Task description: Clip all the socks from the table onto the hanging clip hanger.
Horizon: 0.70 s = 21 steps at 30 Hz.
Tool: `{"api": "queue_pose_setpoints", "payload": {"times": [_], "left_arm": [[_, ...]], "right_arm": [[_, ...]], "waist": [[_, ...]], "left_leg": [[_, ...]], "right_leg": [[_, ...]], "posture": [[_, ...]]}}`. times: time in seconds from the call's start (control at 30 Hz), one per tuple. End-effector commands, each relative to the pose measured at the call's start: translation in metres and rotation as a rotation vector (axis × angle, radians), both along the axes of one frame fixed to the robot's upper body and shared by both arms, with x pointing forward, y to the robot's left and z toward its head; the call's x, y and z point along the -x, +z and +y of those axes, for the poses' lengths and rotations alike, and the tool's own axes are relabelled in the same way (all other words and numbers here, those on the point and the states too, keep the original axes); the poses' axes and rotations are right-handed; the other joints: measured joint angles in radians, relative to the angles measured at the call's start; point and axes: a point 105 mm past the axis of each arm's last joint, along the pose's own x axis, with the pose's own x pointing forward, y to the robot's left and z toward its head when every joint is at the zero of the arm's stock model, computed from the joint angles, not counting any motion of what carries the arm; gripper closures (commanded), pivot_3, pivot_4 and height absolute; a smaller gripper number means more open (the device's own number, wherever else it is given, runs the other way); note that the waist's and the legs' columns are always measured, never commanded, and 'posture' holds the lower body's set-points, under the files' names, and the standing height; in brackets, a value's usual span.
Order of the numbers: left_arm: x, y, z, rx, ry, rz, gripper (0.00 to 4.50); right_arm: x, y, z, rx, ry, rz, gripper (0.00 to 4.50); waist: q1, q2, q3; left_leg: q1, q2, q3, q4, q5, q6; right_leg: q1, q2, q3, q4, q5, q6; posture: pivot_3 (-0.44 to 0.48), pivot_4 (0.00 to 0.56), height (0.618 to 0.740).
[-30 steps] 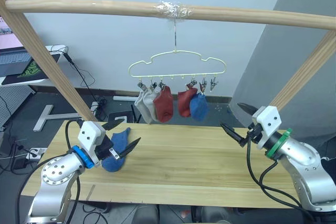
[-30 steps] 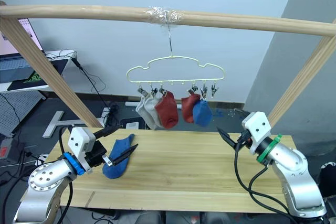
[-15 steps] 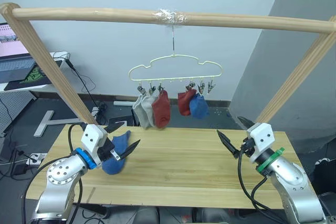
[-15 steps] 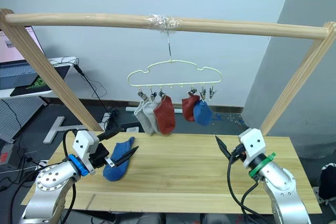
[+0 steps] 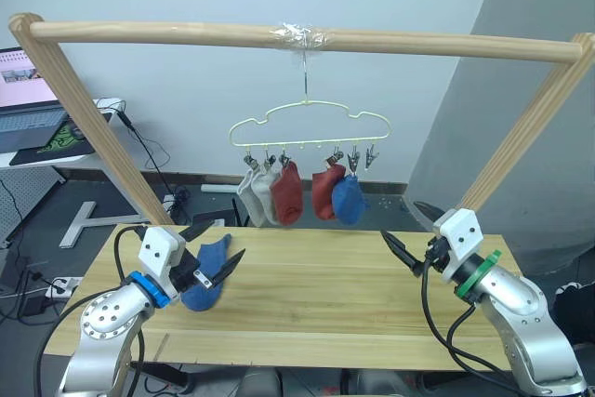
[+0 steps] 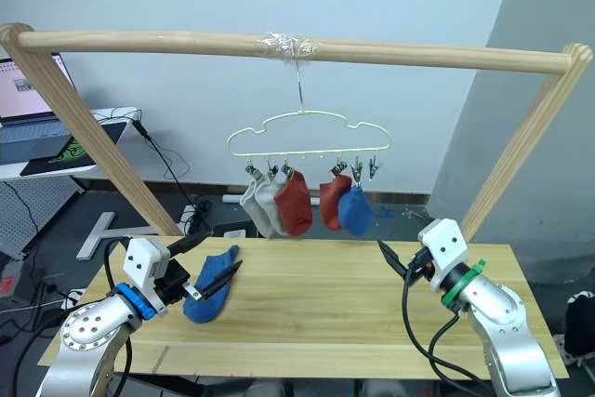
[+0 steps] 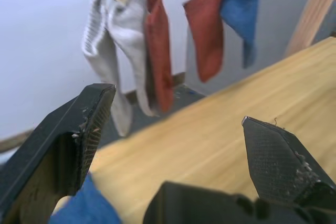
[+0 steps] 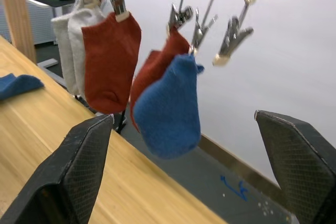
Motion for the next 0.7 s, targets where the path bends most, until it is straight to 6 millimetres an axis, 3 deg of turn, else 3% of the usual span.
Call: {"api": "queue_pose_setpoints", "payload": {"times": [0.03,0.37,0.7], "left_arm": [[-0.002,0.015,-0.011,0.01,-0.051,-0.033,0.03],[-0.004,0.019,-0.021,0.009,-0.068,-0.053,0.03],[-0.01,0.031,-0.037,0.054,-0.148,-0.056,0.03]], "right_arm": [[-0.003,0.022,0.002,-0.044,-0.001,-0.058,0.0],[-0.004,0.021,0.009,-0.049,0.026,-0.02,0.0],[-0.027,0.034,0.013,-0.133,-0.104,-0.046,0.0]], "waist": [[0.0,0.0,0.0],[0.002,0.003,0.01],[0.002,0.004,0.028]], "left_leg": [[0.0,0.0,0.0,0.0,0.0,0.0],[-0.001,0.0,0.0,-0.001,0.0,0.0],[-0.002,0.0,-0.001,-0.001,0.0,0.0]], "right_leg": [[0.0,0.0,0.0,0.0,0.0,0.0],[-0.001,0.0,0.0,-0.001,-0.001,-0.001],[-0.002,0.0,0.0,-0.001,-0.002,-0.003]], "posture": [[0.037,0.071,0.705],[0.043,0.092,0.705],[0.033,0.102,0.705]]}}
